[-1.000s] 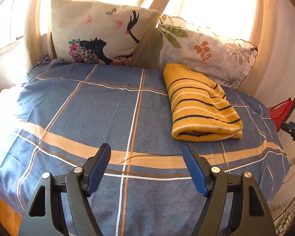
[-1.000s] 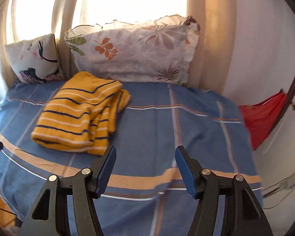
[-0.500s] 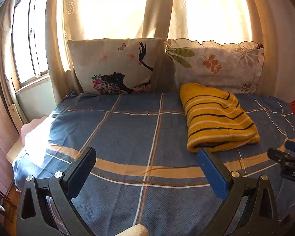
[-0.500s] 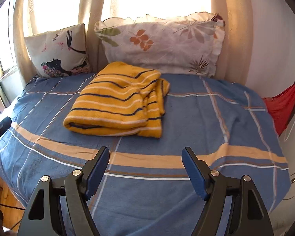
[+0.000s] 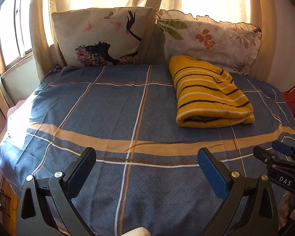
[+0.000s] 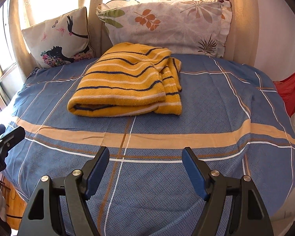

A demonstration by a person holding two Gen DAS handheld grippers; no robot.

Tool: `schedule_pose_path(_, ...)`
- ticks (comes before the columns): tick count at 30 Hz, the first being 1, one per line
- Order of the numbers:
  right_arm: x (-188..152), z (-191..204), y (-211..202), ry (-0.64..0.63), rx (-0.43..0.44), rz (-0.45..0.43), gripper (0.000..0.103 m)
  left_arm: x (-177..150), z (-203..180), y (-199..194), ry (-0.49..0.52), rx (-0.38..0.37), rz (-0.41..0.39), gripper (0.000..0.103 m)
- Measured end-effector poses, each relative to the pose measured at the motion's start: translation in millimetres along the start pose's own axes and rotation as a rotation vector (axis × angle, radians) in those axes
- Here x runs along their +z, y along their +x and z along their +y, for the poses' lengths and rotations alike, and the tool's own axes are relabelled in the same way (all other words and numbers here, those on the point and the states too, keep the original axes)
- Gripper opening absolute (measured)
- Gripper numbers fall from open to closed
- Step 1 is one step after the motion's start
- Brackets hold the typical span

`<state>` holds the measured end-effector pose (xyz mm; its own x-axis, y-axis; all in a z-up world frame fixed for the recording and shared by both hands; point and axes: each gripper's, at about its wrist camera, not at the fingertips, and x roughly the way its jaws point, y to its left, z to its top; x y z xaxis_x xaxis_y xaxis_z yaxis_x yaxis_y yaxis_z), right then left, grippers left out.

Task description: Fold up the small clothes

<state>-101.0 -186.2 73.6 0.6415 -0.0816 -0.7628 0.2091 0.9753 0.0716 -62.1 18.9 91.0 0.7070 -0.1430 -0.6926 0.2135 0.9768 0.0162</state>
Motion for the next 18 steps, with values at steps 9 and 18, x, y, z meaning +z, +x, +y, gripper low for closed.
schedule_pose_path(9, -5.5, 2.7, 7.4, 0.013, 0.007, 0.022, 0.080, -6.1, -7.1, 8.6, 0.022, -0.024, 0.048, 0.102)
schedule_pose_path(18, -6.5, 10.3, 10.2, -0.002, 0.011, 0.025, 0.080, -10.6, -11.9, 12.6, 0.036, -0.043, 0.071, 0.102)
